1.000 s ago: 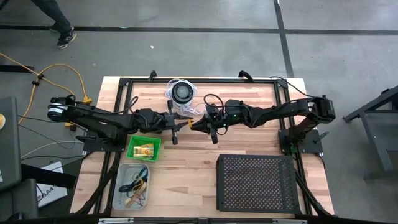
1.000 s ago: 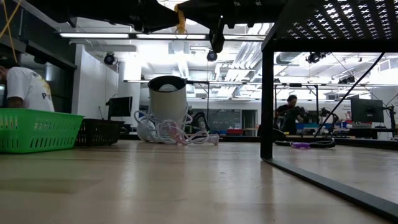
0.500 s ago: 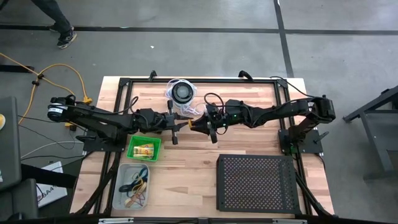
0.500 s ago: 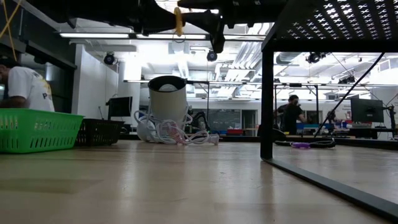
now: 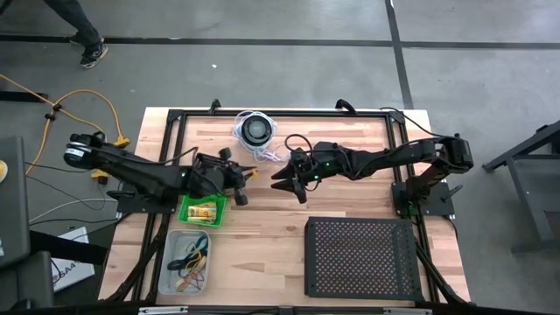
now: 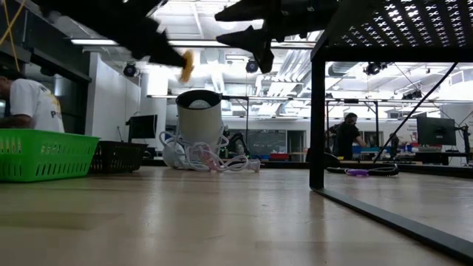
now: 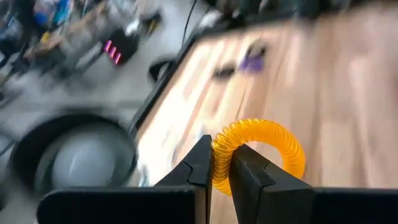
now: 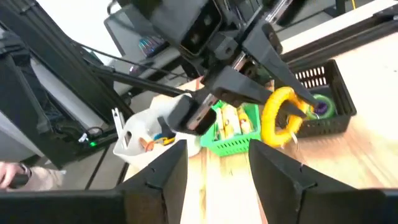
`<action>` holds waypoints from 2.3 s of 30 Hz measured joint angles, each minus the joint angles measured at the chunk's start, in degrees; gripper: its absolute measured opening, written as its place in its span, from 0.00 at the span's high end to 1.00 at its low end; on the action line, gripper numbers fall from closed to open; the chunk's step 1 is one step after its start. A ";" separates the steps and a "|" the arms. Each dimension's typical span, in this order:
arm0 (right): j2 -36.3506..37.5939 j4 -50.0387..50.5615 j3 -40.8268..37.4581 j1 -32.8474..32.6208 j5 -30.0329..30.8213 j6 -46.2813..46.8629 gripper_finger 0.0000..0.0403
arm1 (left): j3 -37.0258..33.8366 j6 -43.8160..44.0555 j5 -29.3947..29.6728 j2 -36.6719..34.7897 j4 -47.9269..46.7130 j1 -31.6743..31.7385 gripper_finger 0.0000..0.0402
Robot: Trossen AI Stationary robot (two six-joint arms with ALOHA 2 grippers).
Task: Pick & Place Office Desk Supplies
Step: Put the yellow coil keychain into the black bin, then put the black coil keychain into the black bin
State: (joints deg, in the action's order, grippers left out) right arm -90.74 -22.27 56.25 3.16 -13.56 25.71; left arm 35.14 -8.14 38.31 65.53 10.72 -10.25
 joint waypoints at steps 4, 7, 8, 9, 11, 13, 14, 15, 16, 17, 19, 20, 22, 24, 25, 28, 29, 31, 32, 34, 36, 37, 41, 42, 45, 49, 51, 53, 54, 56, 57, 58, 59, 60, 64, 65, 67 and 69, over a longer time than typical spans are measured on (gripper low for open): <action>-0.02 1.25 0.00 -0.36 0.13 0.00 0.62 | 0.00 9.54 11.42 -1.36 -12.96 -3.12 0.93; -0.02 0.92 0.00 -0.56 0.13 -0.02 0.63 | 0.00 16.62 17.78 -1.98 -21.00 -4.09 0.93; -0.02 0.91 0.00 -0.58 0.13 -0.02 0.63 | 0.00 18.85 18.70 -2.08 -22.92 -4.08 0.93; -0.02 0.93 0.00 -0.60 0.12 -0.02 0.63 | 0.00 21.42 19.01 -2.09 -24.67 -3.86 0.93; -0.02 0.99 0.00 -0.57 0.15 -0.02 0.63 | 0.00 26.91 17.26 -2.09 -27.97 -2.45 0.93; -0.02 0.96 0.00 -0.57 0.15 -0.02 0.63 | 0.00 32.24 12.60 -2.09 -31.51 0.11 0.93; -0.02 0.94 0.00 -0.57 0.15 -0.02 0.63 | 0.00 34.74 9.72 -2.11 -33.45 1.82 0.93; -0.02 0.95 0.00 -0.57 0.15 -0.02 0.63 | 0.00 37.17 7.14 -2.10 -35.77 3.61 0.93; -0.02 0.95 0.00 -0.57 0.15 -0.02 0.63 | 0.00 39.71 5.22 -2.10 -38.03 5.43 0.93; -0.02 0.95 0.00 -0.57 0.15 -0.02 0.63 | 0.00 42.51 3.54 -2.09 -40.62 7.26 0.93; -0.02 0.95 0.00 -0.57 0.15 -0.02 0.63 | 0.00 48.09 0.52 -2.10 -45.97 10.56 0.93; -0.02 0.95 0.00 -0.57 0.15 -0.02 0.63 | 0.00 50.51 -0.95 -2.09 -48.82 11.88 0.93; -0.02 1.00 0.00 -0.57 0.15 -0.03 0.63 | 0.00 54.42 -3.24 -2.09 -53.15 13.92 0.93; -0.02 1.00 0.00 -0.57 0.15 -0.25 0.63 | 0.00 57.08 -3.53 -2.10 -56.26 15.02 0.93; -0.02 1.00 0.00 -0.57 0.15 -0.40 0.63 | 0.00 57.99 -3.52 -2.09 -57.23 15.31 0.93; -0.04 1.02 0.00 -0.55 0.15 -0.44 0.63 | 0.00 59.10 -3.95 -2.09 -59.16 15.69 0.93; -0.04 1.02 0.00 -0.55 0.15 -0.45 0.63 | 0.00 59.17 -4.48 -2.09 -59.32 15.73 0.93; -0.04 1.02 0.00 -0.55 0.15 -0.46 0.63 | 0.00 59.23 -5.19 -2.09 -59.35 15.73 0.93; -0.04 1.02 0.00 -0.55 0.15 -0.46 0.63 | 0.00 59.24 -5.46 -2.09 -59.35 15.73 0.93; -0.04 1.02 0.00 -0.55 0.15 -0.46 0.63 | 0.00 59.23 -5.69 -2.09 -59.35 15.73 0.93; -0.04 1.03 0.00 -0.55 0.15 -0.47 0.63 | 0.00 59.23 -5.69 -2.09 -59.35 15.73 0.93; -0.04 1.02 0.00 -0.55 0.15 -0.48 0.63 | 0.00 59.23 -5.72 -2.09 -59.35 15.73 0.93; -0.07 1.04 0.00 -0.55 0.15 -0.47 0.63 | 0.00 59.23 -5.86 -2.09 -59.35 15.73 0.91; -0.07 1.04 0.00 -0.55 0.15 -0.48 0.63 | 0.00 59.23 -6.07 -2.09 -59.35 15.73 0.90; -0.07 1.04 0.00 -0.55 0.15 -0.48 0.63 | 0.00 58.96 -6.80 -2.09 -59.37 15.73 0.83; -0.07 1.04 0.00 -0.55 0.15 -0.48 0.63 | 0.01 58.59 -6.96 -2.09 -59.37 15.73 0.74; -0.07 1.06 0.00 -0.55 0.15 -0.48 0.63 | 0.02 58.57 -6.96 -2.09 -59.37 15.73 0.71; -0.07 1.06 0.00 -0.55 0.15 -0.48 0.63 | 0.02 58.56 -6.96 -2.07 -59.37 15.73 0.68; -0.07 1.06 0.00 -0.55 0.15 -0.48 0.63 | 0.02 58.55 -6.96 -2.07 -59.37 15.73 0.68; -0.07 1.06 0.00 -0.55 0.15 -0.48 0.63 | 0.02 58.54 -6.96 -2.07 -59.37 15.73 0.67; -0.07 1.08 0.00 -0.55 0.15 -0.50 0.63 | 0.02 58.17 -6.96 -2.07 -59.29 15.73 0.67; -0.07 1.10 0.00 -0.55 0.15 -0.50 0.63 | 0.02 57.42 -6.94 -2.07 -58.84 15.73 0.67; -0.07 1.18 0.00 -0.55 0.15 -0.52 0.63 | 0.02 56.23 -6.94 -2.07 -57.58 15.73 0.67; -0.07 1.41 0.00 -0.55 0.15 -0.56 0.63 | 0.02 54.83 -6.89 -2.07 -55.54 15.73 0.67; -0.09 3.08 0.00 0.01 0.15 -1.39 0.63 | 0.02 44.63 -8.09 -2.07 -41.58 15.73 0.67; -0.11 3.42 0.00 0.28 0.17 -1.73 0.63 | 0.02 41.39 -9.42 -2.07 -37.00 15.71 0.67; -0.11 4.48 0.00 0.84 0.17 -1.79 0.63 | 0.02 34.54 -14.09 -2.07 -27.57 15.71 0.67; -0.11 5.73 0.00 1.40 0.19 -1.70 0.63 | 0.06 27.71 -20.81 -2.07 -18.87 15.71 0.67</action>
State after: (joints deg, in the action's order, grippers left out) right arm -90.85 -16.54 56.25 4.56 -13.37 24.01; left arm 35.19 19.57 17.50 63.46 -8.14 5.45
